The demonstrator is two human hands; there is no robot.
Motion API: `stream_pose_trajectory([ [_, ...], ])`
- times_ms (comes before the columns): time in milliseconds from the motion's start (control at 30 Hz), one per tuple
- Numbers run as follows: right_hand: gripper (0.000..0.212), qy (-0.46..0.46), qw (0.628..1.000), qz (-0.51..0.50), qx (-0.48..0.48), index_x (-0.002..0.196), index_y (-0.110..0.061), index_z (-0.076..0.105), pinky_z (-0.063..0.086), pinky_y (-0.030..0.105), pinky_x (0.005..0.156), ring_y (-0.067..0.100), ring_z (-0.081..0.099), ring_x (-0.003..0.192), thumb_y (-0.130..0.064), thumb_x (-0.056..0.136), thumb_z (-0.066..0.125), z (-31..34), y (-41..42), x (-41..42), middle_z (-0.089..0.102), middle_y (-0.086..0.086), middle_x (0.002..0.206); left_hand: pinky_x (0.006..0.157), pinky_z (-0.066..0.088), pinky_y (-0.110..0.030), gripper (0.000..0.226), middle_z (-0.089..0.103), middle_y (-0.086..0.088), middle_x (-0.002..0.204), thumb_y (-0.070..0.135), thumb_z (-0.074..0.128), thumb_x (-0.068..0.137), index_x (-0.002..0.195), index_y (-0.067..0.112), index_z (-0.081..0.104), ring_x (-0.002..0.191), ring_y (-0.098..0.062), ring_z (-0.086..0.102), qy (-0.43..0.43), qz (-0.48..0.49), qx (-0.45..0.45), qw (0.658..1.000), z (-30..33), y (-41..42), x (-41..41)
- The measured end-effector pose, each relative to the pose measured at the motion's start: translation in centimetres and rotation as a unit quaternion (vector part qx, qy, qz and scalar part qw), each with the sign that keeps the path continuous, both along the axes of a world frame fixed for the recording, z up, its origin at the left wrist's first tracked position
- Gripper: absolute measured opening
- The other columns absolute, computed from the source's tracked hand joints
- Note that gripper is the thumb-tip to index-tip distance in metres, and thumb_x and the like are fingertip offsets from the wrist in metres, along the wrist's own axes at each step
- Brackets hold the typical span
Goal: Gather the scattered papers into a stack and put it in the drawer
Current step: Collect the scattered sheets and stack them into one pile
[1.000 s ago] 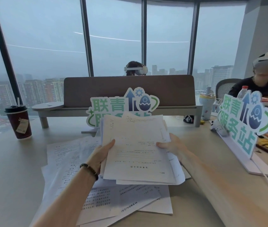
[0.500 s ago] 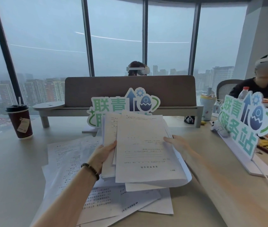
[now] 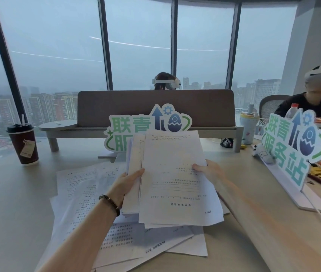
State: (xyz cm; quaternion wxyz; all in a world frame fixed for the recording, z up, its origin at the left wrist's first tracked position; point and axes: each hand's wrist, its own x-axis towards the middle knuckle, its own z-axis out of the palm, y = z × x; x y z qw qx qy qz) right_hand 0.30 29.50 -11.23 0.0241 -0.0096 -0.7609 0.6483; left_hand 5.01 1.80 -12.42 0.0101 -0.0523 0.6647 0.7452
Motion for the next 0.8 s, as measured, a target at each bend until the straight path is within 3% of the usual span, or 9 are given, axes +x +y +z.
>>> stream_pose_trajectory([
  [133, 0.015, -0.003, 0.999, -0.052, -0.005, 0.102, -0.008, 0.067, 0.046, 0.026, 0.061, 0.016, 0.065, 0.077, -0.017, 0.091, 0.069, -0.3, -0.1, 0.0, 0.072, 0.006, 0.097, 0.086, 0.058, -0.05, 0.04, 0.075, -0.013, 0.107, 0.039, 0.069, 0.088, 0.117, 0.012, 0.068, 0.096, -0.034, 0.072, 0.012, -0.019, 0.01, 1.0, 0.0, 0.1, 0.0],
  [267, 0.03, -0.009, 0.997, -0.069, 0.032, 0.104, -0.006, 0.063, 0.053, 0.041, 0.09, 0.026, 0.066, 0.097, -0.033, 0.091, 0.065, -0.4, -0.9, 0.1, 0.07, 0.009, 0.11, 0.096, 0.052, -0.055, 0.038, 0.073, -0.017, 0.111, 0.033, 0.071, 0.086, 0.116, 0.011, 0.068, 0.103, -0.037, 0.07, 0.02, -0.048, 0.05, 0.997, -0.1, 0.4, 0.2],
  [333, 0.034, -0.016, 0.999, -0.049, 0.016, 0.114, -0.007, 0.055, 0.052, 0.041, 0.086, 0.025, 0.063, 0.099, -0.033, 0.094, 0.063, -0.2, -1.4, 0.7, 0.065, 0.009, 0.115, 0.097, 0.051, -0.057, 0.042, 0.072, -0.019, 0.112, 0.028, 0.076, 0.082, 0.118, 0.008, 0.067, 0.103, -0.039, 0.07, 0.02, -0.055, 0.061, 0.996, -0.1, 0.4, 0.3],
  [400, 0.038, -0.034, 0.998, -0.02, -0.048, 0.124, -0.01, 0.045, 0.048, 0.034, 0.071, 0.018, 0.06, 0.093, -0.027, 0.095, 0.063, -0.1, -1.9, 1.4, 0.06, 0.007, 0.115, 0.096, 0.051, -0.059, 0.047, 0.072, -0.021, 0.112, 0.023, 0.078, 0.079, 0.12, 0.005, 0.065, 0.103, -0.041, 0.069, 0.019, -0.059, 0.056, 0.997, -0.1, 0.4, 0.4],
  [500, 0.018, -0.022, 0.996, 0.023, -0.082, 0.113, -0.009, 0.057, 0.046, 0.027, 0.06, 0.014, 0.063, 0.083, -0.01, 0.095, 0.059, 0.6, -2.0, 2.3, 0.067, 0.008, 0.109, 0.094, 0.052, -0.059, 0.045, 0.071, -0.022, 0.113, 0.017, 0.075, 0.083, 0.124, 0.002, 0.063, 0.104, -0.042, 0.069, 0.024, -0.065, 0.044, 0.997, 0.1, 0.2, 0.6],
  [567, 0.015, 0.007, 0.996, 0.035, -0.087, 0.1, -0.014, 0.064, 0.05, 0.026, 0.062, 0.017, 0.068, 0.081, -0.002, 0.094, 0.057, 1.2, -2.0, 2.5, 0.072, 0.007, 0.103, 0.091, 0.054, -0.056, 0.047, 0.071, -0.021, 0.114, 0.017, 0.075, 0.084, 0.126, 0.003, 0.061, 0.103, -0.041, 0.069, 0.028, -0.062, 0.038, 0.997, 0.3, 0.1, 0.6],
  [700, 0.034, 0.058, 0.993, 0.021, -0.096, 0.121, -0.017, 0.058, 0.056, 0.033, 0.073, 0.02, 0.072, 0.095, -0.004, 0.091, 0.063, 1.6, -1.9, 2.7, 0.073, 0.004, 0.112, 0.077, 0.061, -0.049, 0.03, 0.071, -0.022, 0.112, 0.015, 0.065, 0.092, 0.121, 0.005, 0.062, 0.098, -0.039, 0.07, 0.052, -0.066, 0.043, 0.996, 1.2, 0.6, 1.1],
  [800, 0.038, 0.108, 0.99, 0.006, -0.095, 0.125, -0.025, 0.052, 0.057, 0.032, 0.074, 0.016, 0.07, 0.098, -0.009, 0.092, 0.064, 2.4, -2.1, 3.1, 0.07, -0.002, 0.111, 0.077, 0.061, -0.049, 0.026, 0.074, -0.017, 0.107, 0.016, 0.066, 0.091, 0.117, 0.01, 0.064, 0.094, -0.036, 0.071, 0.086, -0.048, 0.055, 0.994, 2.1, 1.0, 1.6],
])
